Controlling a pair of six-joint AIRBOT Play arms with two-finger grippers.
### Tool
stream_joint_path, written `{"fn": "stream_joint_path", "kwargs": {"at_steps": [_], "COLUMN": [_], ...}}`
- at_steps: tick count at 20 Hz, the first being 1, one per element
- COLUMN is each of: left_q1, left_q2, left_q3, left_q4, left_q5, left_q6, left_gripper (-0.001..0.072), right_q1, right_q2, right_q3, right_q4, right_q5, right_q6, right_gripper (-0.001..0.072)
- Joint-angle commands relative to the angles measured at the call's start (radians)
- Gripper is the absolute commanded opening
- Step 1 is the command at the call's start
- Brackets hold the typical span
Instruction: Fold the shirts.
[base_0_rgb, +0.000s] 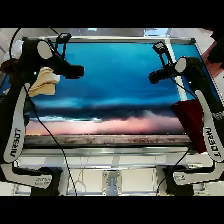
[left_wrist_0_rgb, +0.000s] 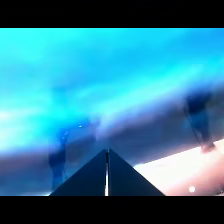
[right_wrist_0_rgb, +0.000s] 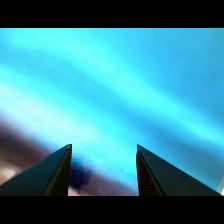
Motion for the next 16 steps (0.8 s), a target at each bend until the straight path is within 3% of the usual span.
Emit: {"fn": "stream_joint_path", "kwargs": {"at_steps": [1, 3, 5, 7, 9, 10, 12, 13, 14, 16], "left_q1": [0.001, 0.001, 0.001, 0.001, 0.007, 0.026, 0.106, 0.155, 0.210, 0.306], "left_q2": [0.000, 0.000, 0.000, 0.000, 0.000, 0.000, -0.001, -0.006, -0.017, -0.061], "left_q3": [0.000, 0.000, 0.000, 0.000, 0.000, 0.000, 0.000, 0.000, 0.000, 0.000], "left_q4": [-0.004, 0.003, 0.057, 0.270, 0.577, 0.682, 0.705, 0.669, 0.607, 0.475], "left_q5": [-0.001, 0.000, -0.002, -0.003, 0.020, 0.060, 0.158, 0.188, 0.212, 0.214], "left_q6": [0.000, 0.029, 0.141, 0.162, 0.110, 0.074, -0.035, -0.107, -0.138, -0.126], "left_gripper": [0.0016, 0.0016, 0.0017, 0.0019, 0.0019, 0.0084, 0.0436, 0.0485, 0.0485, 0.0491], "right_q1": [0.000, 0.000, 0.000, 0.000, 0.000, 0.001, 0.000, 0.000, 0.000, 0.001], "right_q2": [0.000, 0.000, 0.000, 0.000, 0.000, 0.000, 0.000, 0.000, 0.000, 0.000], "right_q3": [0.000, 0.000, 0.000, 0.000, 0.000, 0.000, 0.000, 0.000, 0.000, 0.000], "right_q4": [0.000, 0.000, 0.000, 0.000, 0.000, 0.000, 0.000, 0.000, 0.000, 0.013], "right_q5": [0.000, 0.000, 0.000, 0.000, 0.000, 0.000, 0.000, 0.000, 0.000, 0.000], "right_q6": [0.000, 0.000, 0.000, 0.000, 0.000, 0.000, 0.000, 0.000, 0.000, 0.000], "right_gripper": [0.0442, 0.0442, 0.0442, 0.0442, 0.0442, 0.0442, 0.0442, 0.0442, 0.0442, 0.0442]}}
